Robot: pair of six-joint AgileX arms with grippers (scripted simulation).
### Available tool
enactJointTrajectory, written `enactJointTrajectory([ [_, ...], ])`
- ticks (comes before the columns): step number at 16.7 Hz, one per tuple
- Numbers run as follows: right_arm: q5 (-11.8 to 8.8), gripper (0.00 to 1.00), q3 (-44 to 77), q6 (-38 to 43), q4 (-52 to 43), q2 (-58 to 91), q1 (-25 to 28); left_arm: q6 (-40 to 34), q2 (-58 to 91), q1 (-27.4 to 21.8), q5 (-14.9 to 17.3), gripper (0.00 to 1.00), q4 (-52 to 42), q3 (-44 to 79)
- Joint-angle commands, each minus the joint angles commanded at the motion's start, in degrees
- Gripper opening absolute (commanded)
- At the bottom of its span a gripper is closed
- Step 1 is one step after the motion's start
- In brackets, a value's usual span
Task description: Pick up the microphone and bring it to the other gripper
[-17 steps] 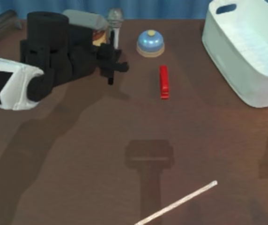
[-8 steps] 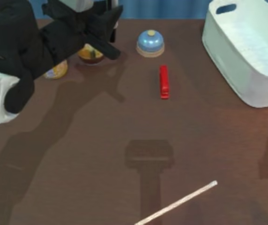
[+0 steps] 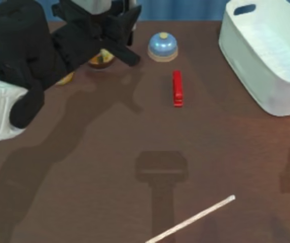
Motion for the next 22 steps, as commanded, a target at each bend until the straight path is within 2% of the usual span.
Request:
enactJointTrajectory([
  [5,0.0,1.0,0.0,0.0,0.0,0.0,0.0,-0.21,-5.7,-9.24,-10.03,0.0,-0.63,-2.64],
  [7,0.0,1.0,0.0,0.0,0.0,0.0,0.0,-0.25,-7.3,-11.78,-12.63,0.0,-0.74,-3.29],
  [19,0.02,1.0,0.07,-0.01,0.04,0.09,0.09,-0.25,-7.62,-12.23,-13.09,0.0,-0.75,-3.41],
  [22,0.83,1.0,2.84,-0.3,1.36,3.83,3.34,-0.25,-7.62,-12.23,-13.09,0.0,-0.75,-3.41],
])
